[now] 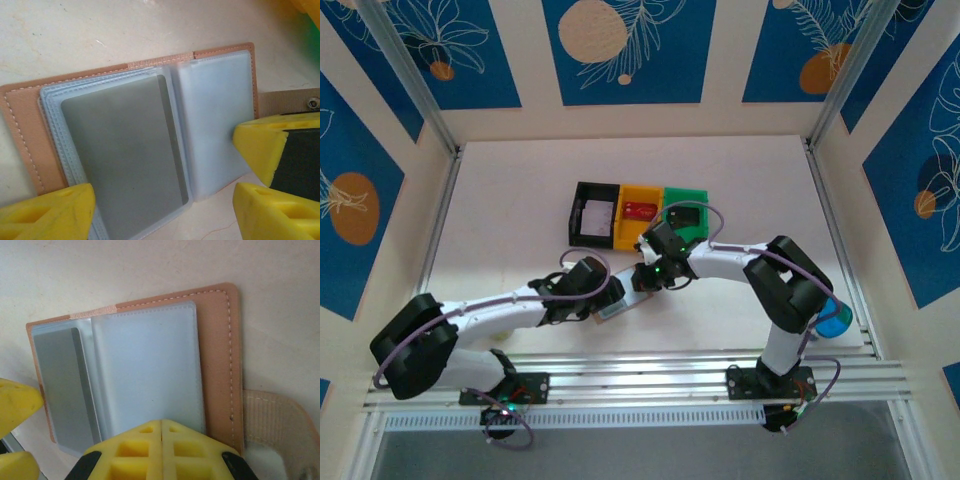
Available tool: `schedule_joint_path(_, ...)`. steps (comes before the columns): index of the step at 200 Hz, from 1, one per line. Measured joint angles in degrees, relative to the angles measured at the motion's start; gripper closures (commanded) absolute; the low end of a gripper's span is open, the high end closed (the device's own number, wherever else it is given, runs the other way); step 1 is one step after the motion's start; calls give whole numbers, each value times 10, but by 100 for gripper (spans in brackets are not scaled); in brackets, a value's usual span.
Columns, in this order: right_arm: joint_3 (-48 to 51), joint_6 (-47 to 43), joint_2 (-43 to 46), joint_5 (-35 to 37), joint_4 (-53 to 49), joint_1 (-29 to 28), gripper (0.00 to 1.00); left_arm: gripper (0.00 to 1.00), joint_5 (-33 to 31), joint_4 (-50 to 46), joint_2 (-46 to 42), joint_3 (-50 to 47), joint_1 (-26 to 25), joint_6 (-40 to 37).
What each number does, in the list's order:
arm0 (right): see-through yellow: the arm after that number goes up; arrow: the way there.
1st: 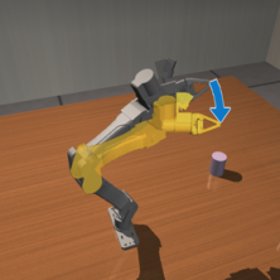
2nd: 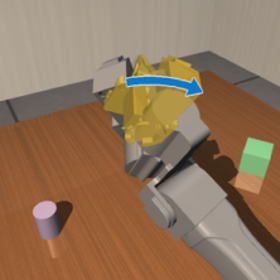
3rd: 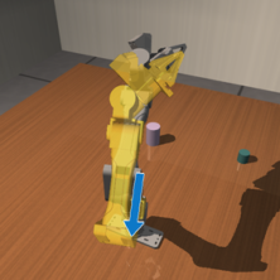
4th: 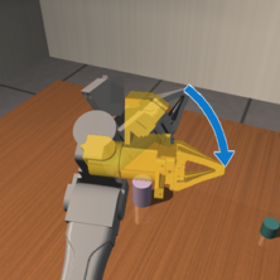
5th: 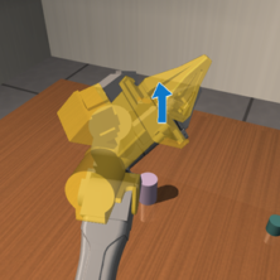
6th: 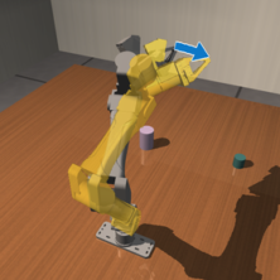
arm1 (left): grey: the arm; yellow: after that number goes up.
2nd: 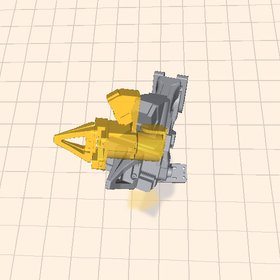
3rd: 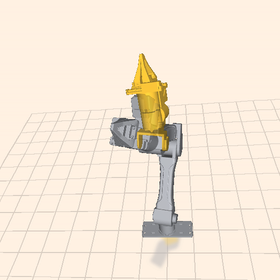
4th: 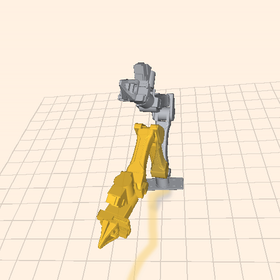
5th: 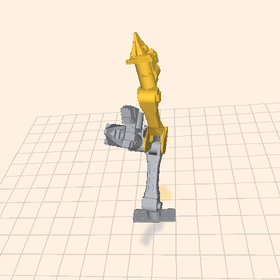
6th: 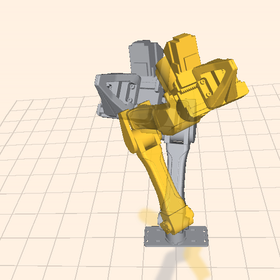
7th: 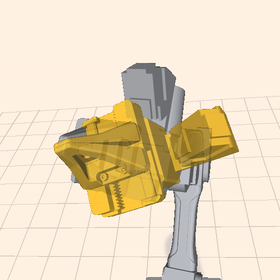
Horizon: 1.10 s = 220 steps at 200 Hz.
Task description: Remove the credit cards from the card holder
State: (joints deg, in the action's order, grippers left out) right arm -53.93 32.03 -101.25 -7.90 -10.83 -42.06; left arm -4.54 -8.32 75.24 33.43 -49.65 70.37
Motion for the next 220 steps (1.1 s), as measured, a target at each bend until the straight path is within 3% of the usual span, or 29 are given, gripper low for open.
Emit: schedule_joint_path(220,-4,0,-3,2,-3,-3,99,28,0,-6,26,9,-9,-4)
